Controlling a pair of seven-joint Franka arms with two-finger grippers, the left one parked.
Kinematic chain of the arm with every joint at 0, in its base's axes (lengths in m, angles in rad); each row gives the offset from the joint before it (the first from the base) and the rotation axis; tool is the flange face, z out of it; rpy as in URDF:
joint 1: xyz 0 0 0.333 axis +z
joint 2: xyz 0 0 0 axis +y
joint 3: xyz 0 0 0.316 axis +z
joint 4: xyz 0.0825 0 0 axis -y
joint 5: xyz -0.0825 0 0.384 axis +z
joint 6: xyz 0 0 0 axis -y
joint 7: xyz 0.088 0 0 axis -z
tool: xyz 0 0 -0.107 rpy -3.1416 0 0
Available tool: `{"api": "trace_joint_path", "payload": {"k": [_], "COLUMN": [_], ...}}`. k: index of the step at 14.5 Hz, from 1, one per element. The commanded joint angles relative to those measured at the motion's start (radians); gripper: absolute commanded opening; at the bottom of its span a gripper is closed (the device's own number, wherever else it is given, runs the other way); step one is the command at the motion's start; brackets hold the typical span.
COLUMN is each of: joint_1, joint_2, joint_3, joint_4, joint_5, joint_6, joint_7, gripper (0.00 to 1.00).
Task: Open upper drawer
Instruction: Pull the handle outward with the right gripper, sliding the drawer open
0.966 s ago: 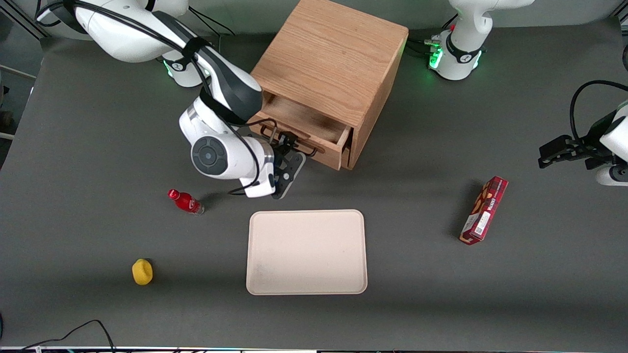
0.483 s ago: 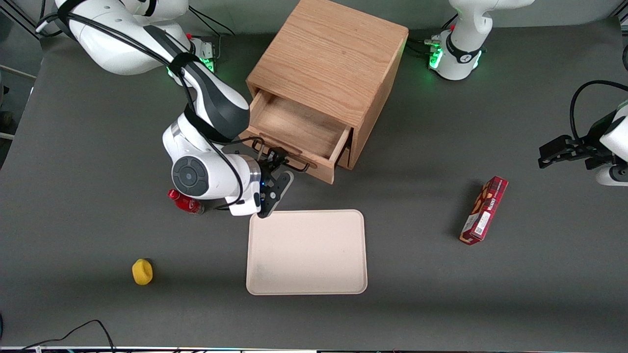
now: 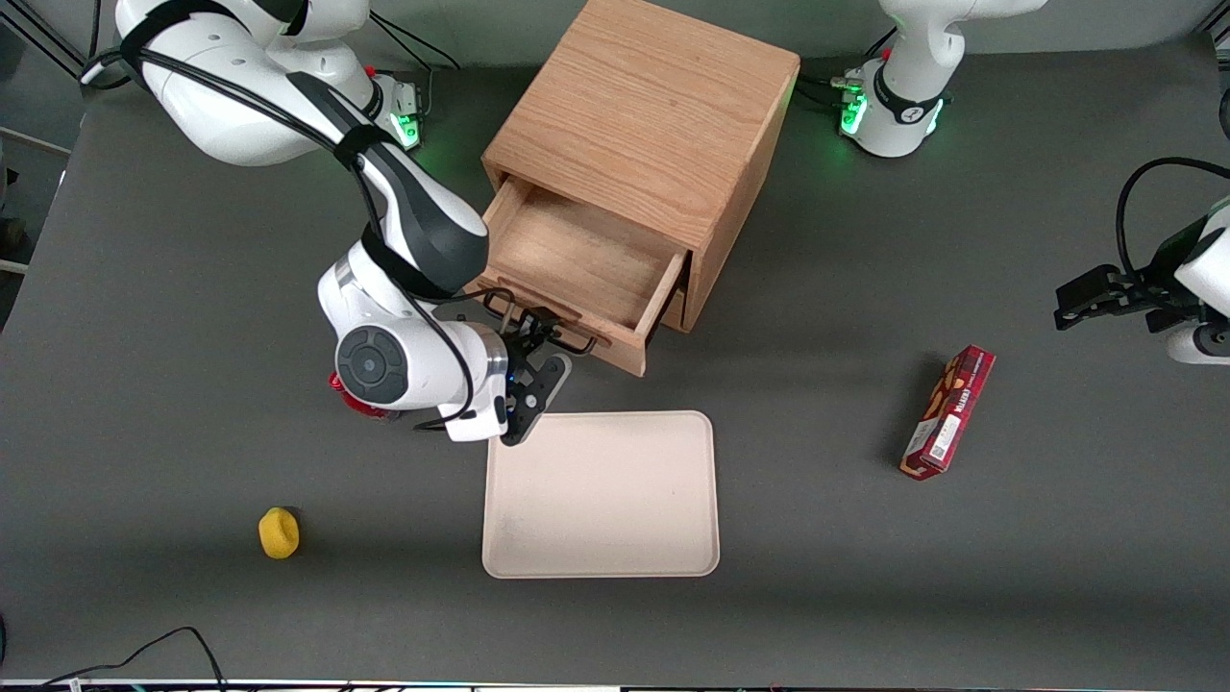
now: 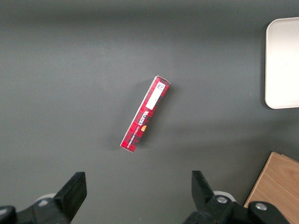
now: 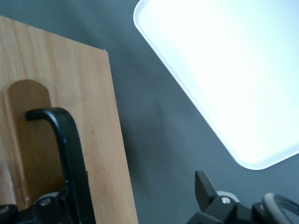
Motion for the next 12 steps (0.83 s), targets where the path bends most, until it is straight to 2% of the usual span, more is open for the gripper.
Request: {"api": "trace_joint_path", "payload": {"k": [1, 12], "joint_1": [0.006, 0.007], "joint_2": [0.037, 0.058], "joint_3": [-0.038, -0.095], "joint_4": [0.089, 0.219], "joint_5": [-0.023, -0.026], "joint_6": [-0.044, -0.045], "joint_7": [-0.080, -0.205], "gripper": [1.00, 1.00]}}
